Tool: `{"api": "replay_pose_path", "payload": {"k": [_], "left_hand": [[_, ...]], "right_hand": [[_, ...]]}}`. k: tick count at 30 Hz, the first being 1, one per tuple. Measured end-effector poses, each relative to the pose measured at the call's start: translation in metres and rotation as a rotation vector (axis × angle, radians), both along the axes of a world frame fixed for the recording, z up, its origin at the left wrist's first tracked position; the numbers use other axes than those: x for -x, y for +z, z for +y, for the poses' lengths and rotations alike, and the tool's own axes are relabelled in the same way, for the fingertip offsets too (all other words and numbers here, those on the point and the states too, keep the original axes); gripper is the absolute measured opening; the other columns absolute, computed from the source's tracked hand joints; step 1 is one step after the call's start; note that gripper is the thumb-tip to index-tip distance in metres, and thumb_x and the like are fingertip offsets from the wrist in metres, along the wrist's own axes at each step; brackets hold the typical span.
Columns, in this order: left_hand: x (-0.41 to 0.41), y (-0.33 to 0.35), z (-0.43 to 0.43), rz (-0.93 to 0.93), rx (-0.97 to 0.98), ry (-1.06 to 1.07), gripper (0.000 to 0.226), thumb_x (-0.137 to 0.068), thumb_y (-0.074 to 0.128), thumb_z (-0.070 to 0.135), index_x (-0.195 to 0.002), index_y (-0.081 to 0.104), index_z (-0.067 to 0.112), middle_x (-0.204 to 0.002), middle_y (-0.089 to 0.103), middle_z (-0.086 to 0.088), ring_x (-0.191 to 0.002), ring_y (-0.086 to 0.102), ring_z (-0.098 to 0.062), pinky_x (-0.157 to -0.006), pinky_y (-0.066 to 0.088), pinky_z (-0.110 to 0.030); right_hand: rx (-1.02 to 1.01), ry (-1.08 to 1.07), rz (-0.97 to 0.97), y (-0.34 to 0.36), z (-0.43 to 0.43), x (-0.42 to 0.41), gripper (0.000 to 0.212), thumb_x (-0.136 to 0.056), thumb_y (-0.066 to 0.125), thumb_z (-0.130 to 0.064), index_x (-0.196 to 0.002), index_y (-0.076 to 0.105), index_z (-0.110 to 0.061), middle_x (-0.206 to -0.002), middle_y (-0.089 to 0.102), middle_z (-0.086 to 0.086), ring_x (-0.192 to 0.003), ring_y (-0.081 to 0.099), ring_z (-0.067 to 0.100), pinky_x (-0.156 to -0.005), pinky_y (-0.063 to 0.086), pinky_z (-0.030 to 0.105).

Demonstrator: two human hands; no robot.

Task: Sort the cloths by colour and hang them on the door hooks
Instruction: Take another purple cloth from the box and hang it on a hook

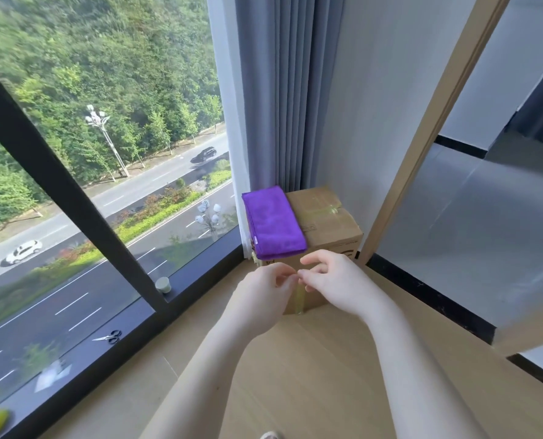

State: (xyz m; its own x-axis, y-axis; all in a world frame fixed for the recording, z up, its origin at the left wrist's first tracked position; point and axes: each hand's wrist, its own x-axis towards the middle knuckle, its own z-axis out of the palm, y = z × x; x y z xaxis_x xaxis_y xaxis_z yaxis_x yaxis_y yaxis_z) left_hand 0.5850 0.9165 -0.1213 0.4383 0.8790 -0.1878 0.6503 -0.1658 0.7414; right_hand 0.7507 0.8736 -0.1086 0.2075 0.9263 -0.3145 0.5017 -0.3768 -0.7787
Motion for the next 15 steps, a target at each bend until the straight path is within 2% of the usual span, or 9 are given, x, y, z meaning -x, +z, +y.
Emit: {"api": "replay_pose_path", "payload": {"k": [3, 8, 12, 15], "left_hand": [[0.005, -0.003, 0.030, -0.018, 0.012, -0.001, 0.019, -0.100, 0.052, 0.040, -0.101, 0.071, 0.038, -0.091, 0.069, 0.017, -0.089, 0.064, -0.013, -0.066, 0.043, -0.028], [0.010, -0.012, 0.069, -0.046, 0.030, -0.009, 0.018, -0.100, 0.053, 0.040, -0.099, 0.071, 0.038, -0.092, 0.071, 0.017, -0.092, 0.065, -0.010, -0.076, 0.050, -0.029], [0.011, -0.019, 0.092, -0.051, 0.049, -0.015, 0.017, -0.099, 0.052, 0.041, -0.093, 0.068, 0.041, -0.089, 0.070, 0.018, -0.087, 0.064, -0.011, -0.069, 0.044, -0.028], [0.009, -0.021, 0.111, -0.045, 0.045, -0.005, 0.020, -0.099, 0.052, 0.039, -0.085, 0.065, 0.043, -0.086, 0.068, 0.018, -0.082, 0.061, -0.009, -0.066, 0.041, -0.027]], "right_hand": [[0.012, -0.023, -0.007, -0.001, 0.026, 0.004, 0.031, -0.097, 0.063, -0.038, -0.127, 0.061, -0.030, -0.098, 0.075, -0.010, -0.096, 0.070, 0.007, -0.092, 0.054, 0.032], [0.027, -0.080, -0.001, -0.005, 0.059, 0.004, 0.030, -0.096, 0.065, -0.036, -0.125, 0.062, -0.028, -0.095, 0.076, -0.009, -0.094, 0.071, 0.008, -0.091, 0.054, 0.031], [0.042, -0.095, 0.002, -0.008, 0.080, 0.001, 0.028, -0.096, 0.065, -0.034, -0.123, 0.064, -0.027, -0.094, 0.077, -0.008, -0.093, 0.071, 0.008, -0.088, 0.053, 0.028], [0.045, -0.102, 0.005, -0.011, 0.098, -0.005, 0.027, -0.097, 0.064, -0.034, -0.122, 0.064, -0.026, -0.093, 0.077, -0.007, -0.093, 0.071, 0.009, -0.091, 0.053, 0.029]]}}
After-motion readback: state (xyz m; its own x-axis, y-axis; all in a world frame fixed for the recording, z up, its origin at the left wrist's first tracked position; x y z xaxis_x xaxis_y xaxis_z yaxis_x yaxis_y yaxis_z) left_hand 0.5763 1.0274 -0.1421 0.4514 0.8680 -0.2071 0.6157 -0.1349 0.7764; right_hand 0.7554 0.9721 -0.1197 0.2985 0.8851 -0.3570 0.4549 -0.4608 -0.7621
